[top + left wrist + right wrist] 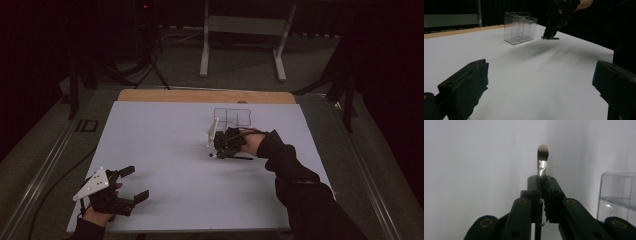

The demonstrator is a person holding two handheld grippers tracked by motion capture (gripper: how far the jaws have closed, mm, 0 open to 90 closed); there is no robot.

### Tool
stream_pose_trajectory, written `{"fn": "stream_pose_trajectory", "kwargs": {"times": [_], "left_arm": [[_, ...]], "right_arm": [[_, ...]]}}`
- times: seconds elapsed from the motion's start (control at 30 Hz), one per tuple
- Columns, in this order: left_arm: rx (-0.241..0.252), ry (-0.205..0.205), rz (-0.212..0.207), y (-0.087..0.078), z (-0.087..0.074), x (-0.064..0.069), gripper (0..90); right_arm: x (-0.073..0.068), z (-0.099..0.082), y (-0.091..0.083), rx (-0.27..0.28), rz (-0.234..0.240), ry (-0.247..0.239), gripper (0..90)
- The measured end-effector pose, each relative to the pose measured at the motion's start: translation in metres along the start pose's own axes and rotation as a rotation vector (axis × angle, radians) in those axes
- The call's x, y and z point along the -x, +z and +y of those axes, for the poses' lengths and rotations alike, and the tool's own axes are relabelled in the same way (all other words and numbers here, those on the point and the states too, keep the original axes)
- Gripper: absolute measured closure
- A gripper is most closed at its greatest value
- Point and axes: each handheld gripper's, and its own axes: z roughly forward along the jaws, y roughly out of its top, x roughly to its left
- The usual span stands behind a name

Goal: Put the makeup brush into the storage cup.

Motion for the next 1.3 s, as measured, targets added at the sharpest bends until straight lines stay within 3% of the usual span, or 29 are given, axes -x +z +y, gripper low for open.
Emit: {"fn": "stream_pose_trajectory", "kwargs": {"times": [0.07, 0.2, 0.43, 0.87, 1.0, 1.3], "left_arm": [[-0.001, 0.001, 0.000, 0.000, 0.000, 0.000, 1.6], [0.000, 0.001, 0.000, 0.000, 0.000, 0.000, 1.6], [0.001, 0.001, 0.002, 0.000, 0.000, 0.000, 1.6], [-0.001, -0.004, 0.004, 0.000, -0.001, 0.000, 1.6], [-0.004, -0.002, 0.003, 0.001, -0.001, 0.000, 1.6], [-0.005, -0.005, 0.004, 0.001, -0.001, 0.000, 1.6]], "right_arm": [[0.000, -0.002, -0.005, 0.013, -0.027, 0.009, 83.9], [0.000, -0.007, -0.014, 0.043, -0.028, 0.035, 83.8], [0.000, -0.019, -0.027, 0.119, -0.069, 0.098, 83.7], [-0.004, -0.042, -0.039, 0.280, -0.104, 0.207, 83.7], [-0.006, -0.046, -0.039, 0.306, -0.106, 0.230, 83.6], [-0.010, -0.054, -0.047, 0.375, -0.164, 0.295, 83.6]]}}
